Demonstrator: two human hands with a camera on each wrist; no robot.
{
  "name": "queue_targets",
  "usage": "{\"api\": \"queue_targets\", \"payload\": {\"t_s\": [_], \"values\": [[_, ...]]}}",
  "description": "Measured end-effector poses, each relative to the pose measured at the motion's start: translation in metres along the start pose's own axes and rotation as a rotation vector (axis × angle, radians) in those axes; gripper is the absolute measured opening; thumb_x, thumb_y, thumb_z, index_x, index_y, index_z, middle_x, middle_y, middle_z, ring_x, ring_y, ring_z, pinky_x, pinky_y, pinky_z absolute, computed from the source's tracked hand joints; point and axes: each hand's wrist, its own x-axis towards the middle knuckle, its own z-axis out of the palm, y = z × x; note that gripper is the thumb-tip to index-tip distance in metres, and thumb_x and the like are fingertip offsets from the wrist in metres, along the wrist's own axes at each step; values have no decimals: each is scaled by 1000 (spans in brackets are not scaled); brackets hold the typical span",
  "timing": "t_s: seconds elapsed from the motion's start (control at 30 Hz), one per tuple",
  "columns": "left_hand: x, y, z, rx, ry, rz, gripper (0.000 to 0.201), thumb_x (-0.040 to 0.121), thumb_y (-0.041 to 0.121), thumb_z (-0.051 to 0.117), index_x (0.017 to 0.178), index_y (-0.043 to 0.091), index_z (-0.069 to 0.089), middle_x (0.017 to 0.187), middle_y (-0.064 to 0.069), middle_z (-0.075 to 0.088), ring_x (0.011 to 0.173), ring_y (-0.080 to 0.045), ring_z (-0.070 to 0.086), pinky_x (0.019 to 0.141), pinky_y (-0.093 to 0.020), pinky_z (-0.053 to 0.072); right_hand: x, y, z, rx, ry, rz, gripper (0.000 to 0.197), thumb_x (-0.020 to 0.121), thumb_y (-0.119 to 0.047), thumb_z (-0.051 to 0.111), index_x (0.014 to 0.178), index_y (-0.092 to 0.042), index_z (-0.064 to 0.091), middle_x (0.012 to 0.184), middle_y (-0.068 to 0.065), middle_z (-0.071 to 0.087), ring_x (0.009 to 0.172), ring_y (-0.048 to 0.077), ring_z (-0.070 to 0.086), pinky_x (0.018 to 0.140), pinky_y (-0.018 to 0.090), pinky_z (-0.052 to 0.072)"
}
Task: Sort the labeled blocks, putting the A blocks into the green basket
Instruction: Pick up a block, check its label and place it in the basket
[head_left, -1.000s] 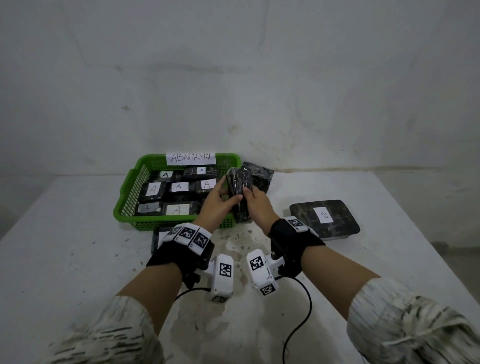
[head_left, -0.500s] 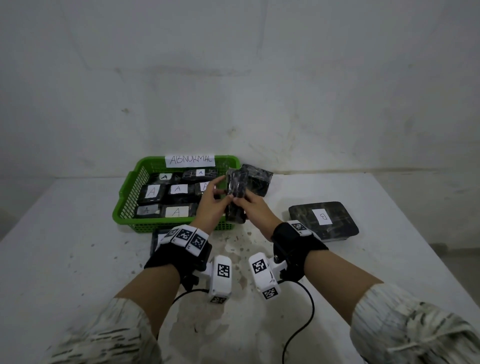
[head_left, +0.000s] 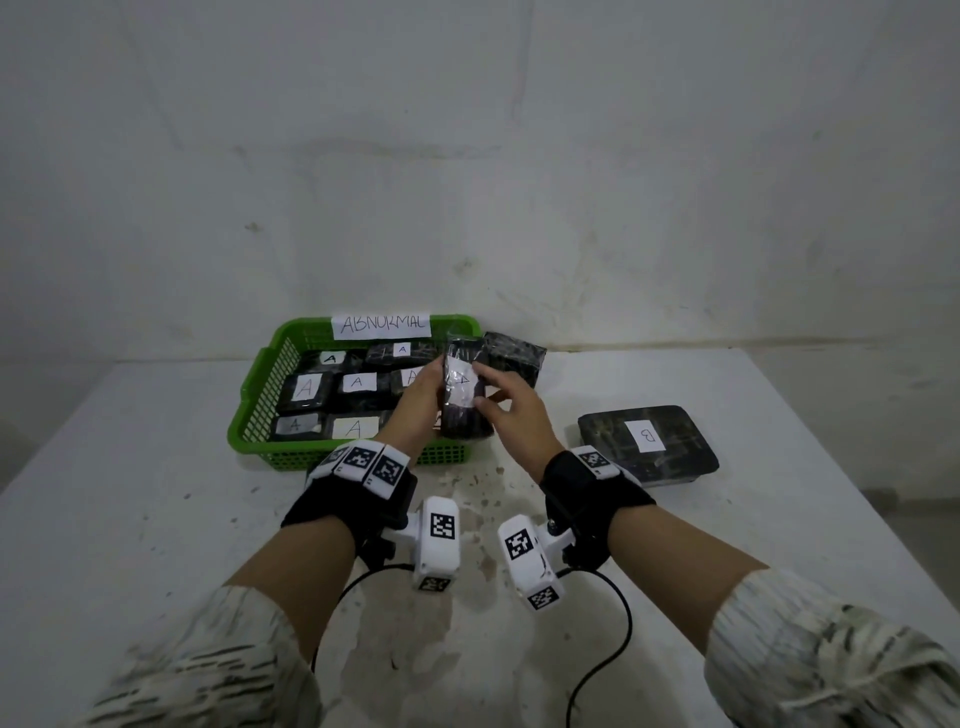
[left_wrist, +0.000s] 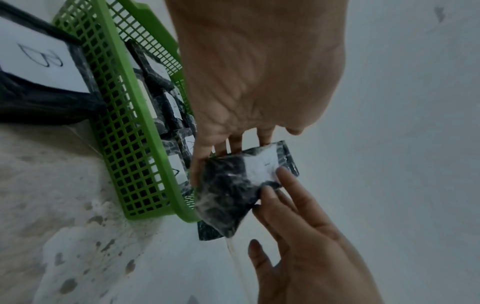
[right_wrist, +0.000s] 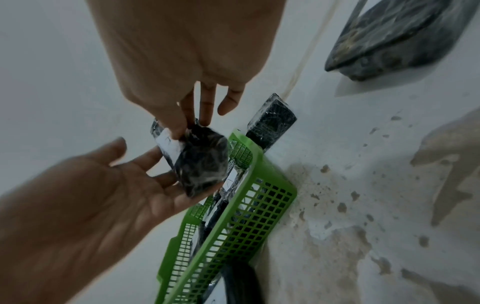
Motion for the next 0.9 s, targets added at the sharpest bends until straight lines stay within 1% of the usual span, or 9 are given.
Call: {"api": "queue_targets", "payload": {"t_s": [0.07, 0.17, 0.27, 0.33, 0.47, 0.6, 0.7, 0.8, 0.9], "values": [[-1, 4, 1, -66, -25, -60, 45, 101, 43, 27, 110, 15, 60, 105, -7, 67, 103, -23, 62, 99, -45, 45, -1, 4, 0, -59, -24, -81, 37, 90, -4, 60, 126, -14, 59, 121, 9, 56, 99, 17, 51, 82, 7, 38], [2, 4, 0, -7, -57, -67, 74, 84, 67, 44, 134, 12, 47, 125, -11, 60, 116, -26, 58, 102, -50, 43, -4, 7, 1, -99, -26, -123, 24, 89, -9, 63, 110, -19, 59, 114, -1, 58, 99, 16, 47, 83, 12, 36], [3, 1, -1, 9, 6, -54, 63, 90, 49, 51, 144, 29, 24, 123, -7, 58, 113, -24, 56, 99, -55, 43, -6, 3, 1, 45, -16, -110, 26, 88, -5, 62, 92, -26, 48, 101, 1, 59, 95, 16, 51, 79, 20, 38], [3, 0, -2, -16, 30, -24, 47, 97, 36, 44, 140, 30, 28, 105, -8, 60, 101, -24, 58, 96, -59, 43, -5, -1, 0, 165, 35, -88, 34, 87, 1, 61, 88, -27, 40, 90, 2, 56, 86, 18, 51, 75, 22, 41], [-2, 1, 0, -81, 1, -55, 42, 98, 35, 43, 139, 31, 32, 123, -13, 57, 109, -28, 57, 92, -61, 45, 1, -1, 0, 143, 107, -123, 44, 82, 4, 64, 94, -25, 33, 84, 0, 42, 79, 18, 45, 75, 35, 43], [-3, 3, 1, -111, 16, -65, 57, 91, 36, 56, 139, 32, 26, 132, -17, 51, 126, -33, 48, 89, -59, 46, 2, 1, 1, 43, 99, -158, 56, 78, -1, 71, 113, -21, 32, 93, 7, 39, 77, 16, 45, 65, 16, 41], [-3, 4, 3, -135, 32, -58, 51, 94, 26, 54, 138, 29, 29, 131, -11, 54, 120, -26, 52, 94, -61, 43, 2, -4, 3, 149, 104, -5, 40, 91, -15, 62, 123, -18, 37, 105, 7, 37, 86, 13, 45, 73, 11, 42], [-5, 4, 9, -122, -5, -20, 44, 96, 20, 49, 137, 24, 32, 134, -13, 51, 116, -24, 54, 89, -50, 50, 7, -5, 3, 85, 37, 141, 37, 101, -36, 41, 128, -11, 48, 123, 8, 49, 106, 17, 52, 92, 28, 46], [-9, 4, 15, -86, -26, 10, 43, 97, 16, 46, 138, 18, 32, 133, -14, 50, 105, -19, 56, 84, -42, 51, 9, -6, 4, -97, 48, 105, 34, 102, -36, 37, 100, -9, 57, 97, 12, 64, 92, 28, 61, 80, 44, 48]]}}
